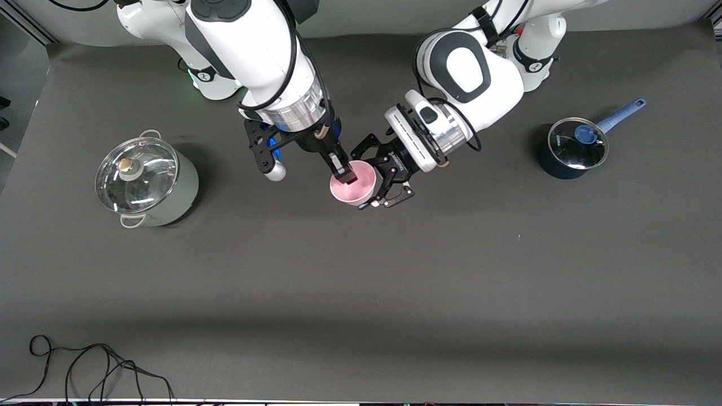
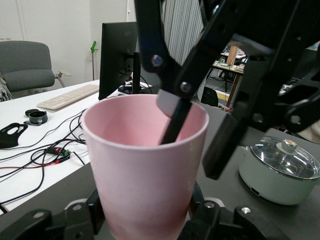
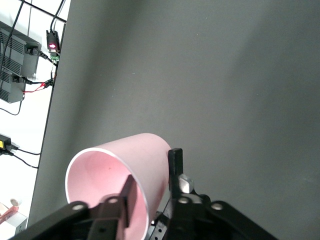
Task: Transfer pink cup from left to right arm
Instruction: 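Close the right gripper on the pink cup beside the left gripper, then open the left gripper while the right gripper carries the cup away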
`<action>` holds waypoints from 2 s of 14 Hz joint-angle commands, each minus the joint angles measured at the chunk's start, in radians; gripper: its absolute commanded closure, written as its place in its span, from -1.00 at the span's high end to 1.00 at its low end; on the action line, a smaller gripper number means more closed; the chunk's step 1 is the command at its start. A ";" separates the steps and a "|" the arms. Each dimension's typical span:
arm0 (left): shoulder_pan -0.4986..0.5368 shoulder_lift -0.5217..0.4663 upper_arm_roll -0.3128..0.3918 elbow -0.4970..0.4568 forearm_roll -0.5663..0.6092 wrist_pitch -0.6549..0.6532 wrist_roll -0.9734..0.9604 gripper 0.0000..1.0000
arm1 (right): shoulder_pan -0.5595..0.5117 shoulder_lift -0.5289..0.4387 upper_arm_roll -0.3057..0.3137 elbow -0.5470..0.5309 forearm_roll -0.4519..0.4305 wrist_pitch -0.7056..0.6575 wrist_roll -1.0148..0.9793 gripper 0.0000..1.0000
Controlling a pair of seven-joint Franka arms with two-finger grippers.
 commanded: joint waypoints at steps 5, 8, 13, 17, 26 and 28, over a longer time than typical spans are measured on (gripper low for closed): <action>-0.018 0.001 0.009 0.021 -0.017 0.020 0.004 0.15 | 0.006 0.012 -0.006 0.035 -0.013 0.001 -0.011 -1.00; -0.018 0.005 0.009 0.021 -0.016 0.020 0.002 0.80 | 0.006 0.009 -0.007 0.040 -0.013 0.001 -0.014 -1.00; -0.014 0.014 0.009 0.018 -0.014 0.018 0.002 0.97 | -0.007 0.003 -0.020 0.043 -0.011 -0.005 -0.146 -1.00; 0.018 0.030 0.009 0.002 -0.006 0.014 0.002 0.97 | -0.075 -0.016 -0.021 0.023 -0.003 -0.026 -0.405 -1.00; 0.356 0.034 -0.153 -0.134 0.033 -0.085 -0.002 0.98 | -0.413 -0.057 -0.023 0.015 -0.011 -0.374 -1.300 -1.00; 0.359 0.048 -0.155 -0.133 0.033 -0.086 -0.008 0.98 | -0.469 -0.075 -0.045 -0.026 -0.016 -0.388 -1.452 -1.00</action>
